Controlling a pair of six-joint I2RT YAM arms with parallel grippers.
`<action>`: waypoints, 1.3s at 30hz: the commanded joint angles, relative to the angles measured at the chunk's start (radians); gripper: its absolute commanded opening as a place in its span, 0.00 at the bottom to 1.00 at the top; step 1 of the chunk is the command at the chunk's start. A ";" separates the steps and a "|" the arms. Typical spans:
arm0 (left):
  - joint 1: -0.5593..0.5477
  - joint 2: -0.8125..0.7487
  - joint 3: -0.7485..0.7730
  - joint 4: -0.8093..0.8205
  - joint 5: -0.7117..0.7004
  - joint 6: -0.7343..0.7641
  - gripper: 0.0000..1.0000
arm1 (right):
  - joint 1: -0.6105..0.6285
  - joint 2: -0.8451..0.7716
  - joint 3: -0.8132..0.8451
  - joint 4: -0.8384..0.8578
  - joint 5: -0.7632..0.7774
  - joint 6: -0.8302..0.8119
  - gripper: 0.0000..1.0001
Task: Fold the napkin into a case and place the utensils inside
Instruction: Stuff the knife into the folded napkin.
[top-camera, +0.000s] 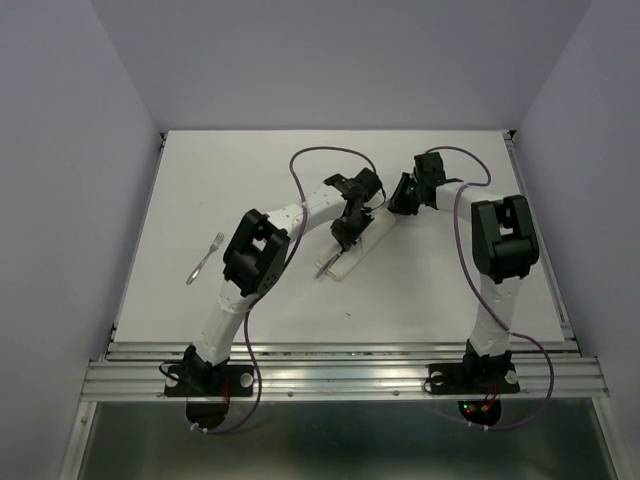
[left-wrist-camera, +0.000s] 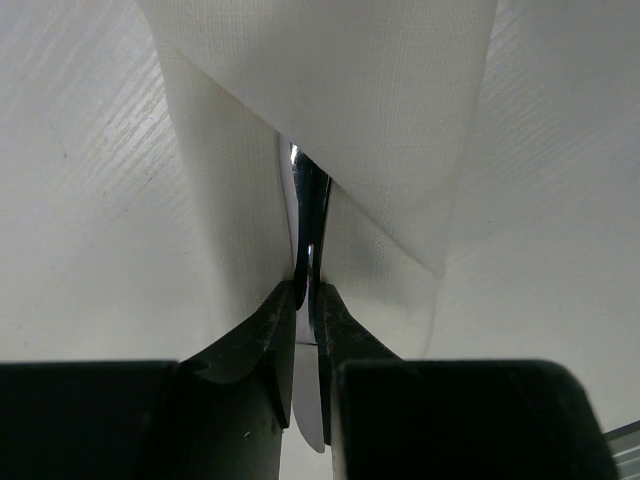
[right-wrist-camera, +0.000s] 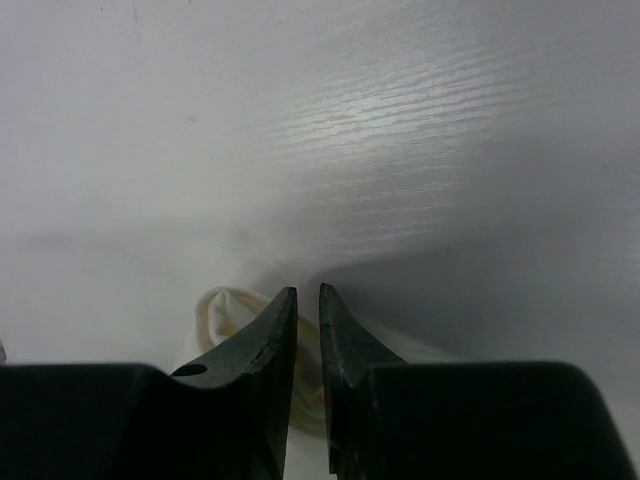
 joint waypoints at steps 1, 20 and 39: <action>-0.005 -0.006 0.060 -0.024 -0.009 0.018 0.00 | 0.011 -0.010 -0.002 0.017 -0.027 -0.015 0.21; -0.002 0.035 0.137 -0.030 -0.046 0.022 0.00 | 0.029 -0.026 -0.042 0.025 -0.041 -0.025 0.20; 0.021 0.066 0.190 -0.008 -0.048 0.018 0.00 | 0.038 -0.037 -0.076 0.036 -0.050 -0.035 0.20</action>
